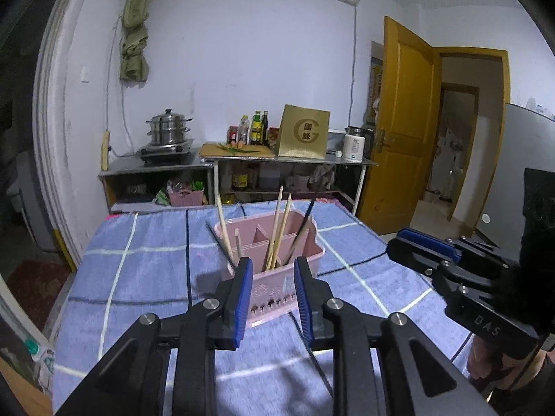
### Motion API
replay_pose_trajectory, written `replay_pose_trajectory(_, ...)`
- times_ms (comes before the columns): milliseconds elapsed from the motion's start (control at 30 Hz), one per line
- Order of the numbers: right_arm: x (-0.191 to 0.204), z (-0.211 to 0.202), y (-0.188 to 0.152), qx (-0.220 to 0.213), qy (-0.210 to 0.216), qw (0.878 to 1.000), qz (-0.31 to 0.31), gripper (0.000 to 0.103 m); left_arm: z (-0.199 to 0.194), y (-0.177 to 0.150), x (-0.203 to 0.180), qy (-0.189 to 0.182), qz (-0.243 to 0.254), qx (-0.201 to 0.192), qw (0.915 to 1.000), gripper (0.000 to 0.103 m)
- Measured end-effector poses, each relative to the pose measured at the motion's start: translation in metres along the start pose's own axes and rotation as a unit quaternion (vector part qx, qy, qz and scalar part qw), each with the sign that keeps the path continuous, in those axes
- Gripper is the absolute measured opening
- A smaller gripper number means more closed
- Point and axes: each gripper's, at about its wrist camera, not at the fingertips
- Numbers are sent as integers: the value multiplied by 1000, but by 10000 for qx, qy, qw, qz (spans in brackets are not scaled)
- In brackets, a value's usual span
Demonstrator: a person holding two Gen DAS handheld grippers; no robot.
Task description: Organize utensils
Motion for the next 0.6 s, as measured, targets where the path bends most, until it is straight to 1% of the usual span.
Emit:
replay_pose_trajectory(167,5,-13,-23,71,-34,9999,-93,20,-8,-32,-10,158,-23,-4,9999,24)
replay_pose_trajectory(267,9,-20,-37,112,-84,9998,-162,20,-14,-50,-17,324,10,-48,9995,24)
replay_pose_trajectory(600,16,-39,-74,297,-85,9993,-189,20,-30,-90,-33,462,-60,-157,9988,24)
Point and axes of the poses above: each gripper's, at about its wrist camera, not at the fingertips, and z roughly the way its jaws point, x to its left, y to its top, and after that the axes turned 15 degrees about -y, right-handed
